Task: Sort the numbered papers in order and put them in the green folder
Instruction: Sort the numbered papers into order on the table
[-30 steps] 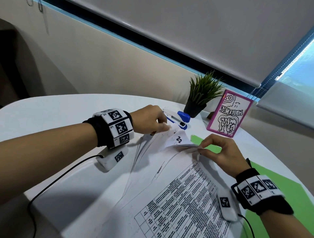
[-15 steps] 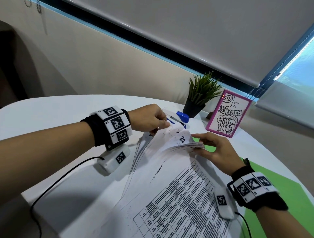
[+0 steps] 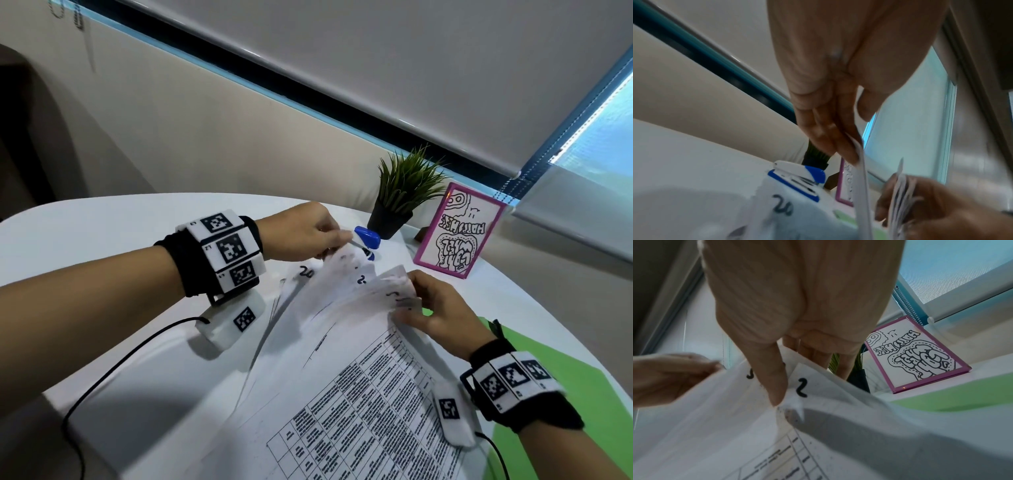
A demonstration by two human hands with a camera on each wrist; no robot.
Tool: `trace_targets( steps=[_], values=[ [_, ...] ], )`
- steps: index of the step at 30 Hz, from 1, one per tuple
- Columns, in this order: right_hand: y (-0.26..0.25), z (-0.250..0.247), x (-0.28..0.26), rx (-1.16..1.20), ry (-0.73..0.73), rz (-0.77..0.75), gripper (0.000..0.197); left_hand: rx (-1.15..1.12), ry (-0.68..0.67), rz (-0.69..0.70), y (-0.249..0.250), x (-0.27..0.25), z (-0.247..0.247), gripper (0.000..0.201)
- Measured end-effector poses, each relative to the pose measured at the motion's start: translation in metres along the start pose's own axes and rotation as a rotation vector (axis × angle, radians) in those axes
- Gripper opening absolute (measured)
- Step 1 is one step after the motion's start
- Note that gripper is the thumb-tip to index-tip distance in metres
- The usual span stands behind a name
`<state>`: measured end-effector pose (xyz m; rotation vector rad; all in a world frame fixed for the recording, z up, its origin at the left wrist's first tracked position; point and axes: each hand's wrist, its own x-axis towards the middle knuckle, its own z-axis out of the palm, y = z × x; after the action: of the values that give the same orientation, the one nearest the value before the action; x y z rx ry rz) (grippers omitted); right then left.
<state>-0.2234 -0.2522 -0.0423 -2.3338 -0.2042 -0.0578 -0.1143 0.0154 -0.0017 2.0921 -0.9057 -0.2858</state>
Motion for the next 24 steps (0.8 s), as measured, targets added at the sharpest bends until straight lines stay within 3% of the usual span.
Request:
trace_targets(
  steps=[2, 4, 9, 14, 18, 24],
  values=[
    [-0.003, 0.001, 0.0, -0.01, 0.007, -0.005, 0.059, -0.166, -0.118, -0.02, 0.015, -0.006, -0.002, 0.043],
    [-0.006, 0.001, 0.001, -0.005, 0.013, -0.006, 0.067, -0.231, -0.094, 0.002, 0.022, -0.006, -0.004, 0.039],
    [-0.01, -0.001, 0.003, 0.014, 0.004, 0.002, 0.058, 0.095, 0.261, 0.037, 0.013, -0.001, -0.01, 0.023],
    [-0.011, 0.0, 0.002, -0.047, 0.014, 0.007, 0.05, 0.06, 0.301, -0.017, 0.003, -0.004, -0.005, 0.03],
    [-0.005, 0.001, 0.003, -0.055, 0.019, 0.04, 0.039, 0.075, 0.384, -0.075, -0.001, -0.002, -0.007, 0.022],
    [-0.006, 0.0, 0.012, -0.043, -0.103, 0.146, 0.058, -0.043, 0.23, -0.072, 0.0, -0.007, -0.007, 0.032]
  ],
)
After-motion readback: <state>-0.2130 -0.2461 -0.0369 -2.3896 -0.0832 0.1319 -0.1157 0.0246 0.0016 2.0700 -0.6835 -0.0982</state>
